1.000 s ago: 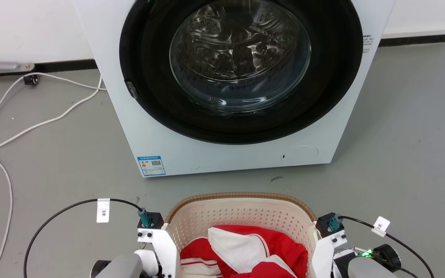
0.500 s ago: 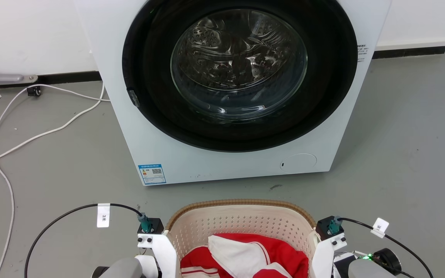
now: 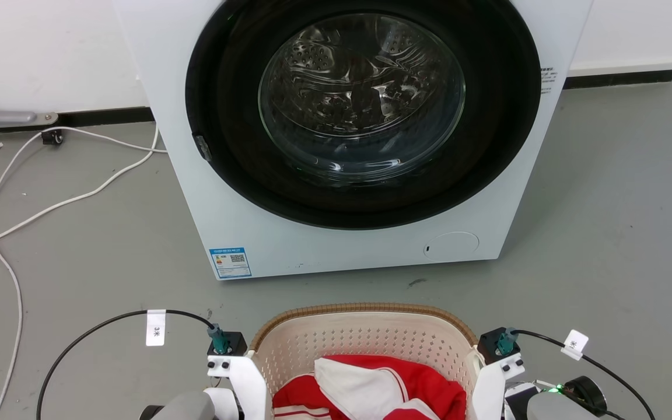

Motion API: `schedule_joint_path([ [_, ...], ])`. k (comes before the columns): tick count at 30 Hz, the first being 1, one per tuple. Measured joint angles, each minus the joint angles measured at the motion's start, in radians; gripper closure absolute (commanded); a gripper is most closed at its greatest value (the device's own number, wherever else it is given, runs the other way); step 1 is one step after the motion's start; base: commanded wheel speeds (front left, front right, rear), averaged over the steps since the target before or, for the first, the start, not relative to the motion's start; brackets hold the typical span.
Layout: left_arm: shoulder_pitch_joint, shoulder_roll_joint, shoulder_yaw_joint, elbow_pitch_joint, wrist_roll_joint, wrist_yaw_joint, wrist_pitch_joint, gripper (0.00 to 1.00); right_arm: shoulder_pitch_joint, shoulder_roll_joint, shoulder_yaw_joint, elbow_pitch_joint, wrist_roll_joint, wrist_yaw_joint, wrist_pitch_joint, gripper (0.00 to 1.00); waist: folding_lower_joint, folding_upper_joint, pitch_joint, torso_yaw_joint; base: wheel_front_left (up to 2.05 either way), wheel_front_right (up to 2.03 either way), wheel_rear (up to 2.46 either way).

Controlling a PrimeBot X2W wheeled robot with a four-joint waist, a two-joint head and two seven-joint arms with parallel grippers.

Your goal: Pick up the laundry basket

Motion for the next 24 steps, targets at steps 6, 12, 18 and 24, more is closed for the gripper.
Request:
schedule_joint_path([
  [6, 0.0, 0.001, -0.014, 0.003, -0.014, 0.0, -0.003, 1.0, 0.0, -0.002, 0.016, 0.0, 0.018, 0.0, 0.001, 1.0, 0.0, 0.0, -0.002, 0.002, 0.0, 0.0, 0.0],
  [12, 0.0, 0.002, -0.028, 0.006, -0.028, 0.0, -0.008, 1.0, -0.001, -0.004, 0.032, 0.0, 0.035, 0.0, -0.001, 1.0, 0.0, 0.0, -0.002, 0.002, 0.0, 0.0, 0.0],
  [18, 0.0, 0.003, -0.041, 0.008, -0.043, 0.0, -0.008, 1.0, -0.001, -0.006, 0.044, 0.0, 0.048, 0.0, 0.0, 1.0, 0.0, 0.0, 0.001, 0.002, 0.0, 0.0, 0.0],
  [24, 0.0, 0.004, -0.054, 0.01, -0.055, 0.0, -0.009, 1.0, -0.001, -0.008, 0.054, 0.0, 0.062, 0.0, 0.003, 1.0, 0.0, 0.0, 0.002, 0.003, 0.0, 0.0, 0.0],
])
